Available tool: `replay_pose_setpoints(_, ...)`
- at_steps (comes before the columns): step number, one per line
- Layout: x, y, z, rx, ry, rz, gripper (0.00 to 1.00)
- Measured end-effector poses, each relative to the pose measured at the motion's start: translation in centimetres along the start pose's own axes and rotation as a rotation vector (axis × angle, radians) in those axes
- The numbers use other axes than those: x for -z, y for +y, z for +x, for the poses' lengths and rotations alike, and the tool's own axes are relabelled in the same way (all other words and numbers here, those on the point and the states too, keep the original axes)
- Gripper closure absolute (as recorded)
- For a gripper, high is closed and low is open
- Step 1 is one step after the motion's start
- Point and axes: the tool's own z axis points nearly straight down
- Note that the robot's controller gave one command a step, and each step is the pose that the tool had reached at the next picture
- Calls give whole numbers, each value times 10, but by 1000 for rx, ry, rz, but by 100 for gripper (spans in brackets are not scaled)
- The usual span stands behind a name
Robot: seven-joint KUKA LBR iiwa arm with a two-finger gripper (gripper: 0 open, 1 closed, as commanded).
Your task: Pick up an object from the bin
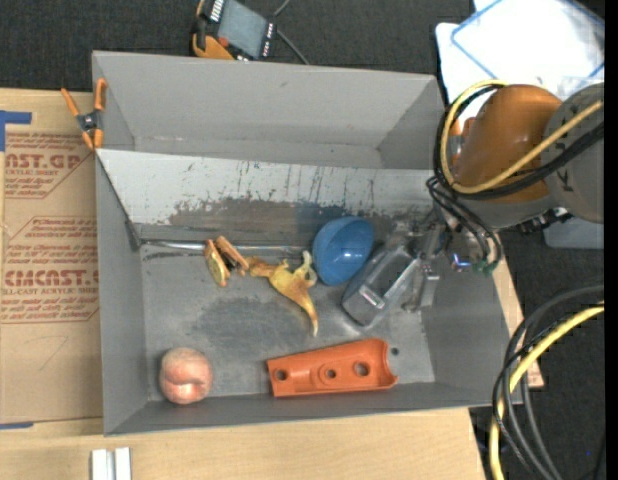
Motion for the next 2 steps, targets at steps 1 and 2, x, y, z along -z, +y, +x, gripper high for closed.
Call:
replay_pose_setpoints(1, 5, 0, -2, 1, -8, 1, 0)
replay_pose_setpoints(2, 9, -6, 44, -74, -6, 0, 0)
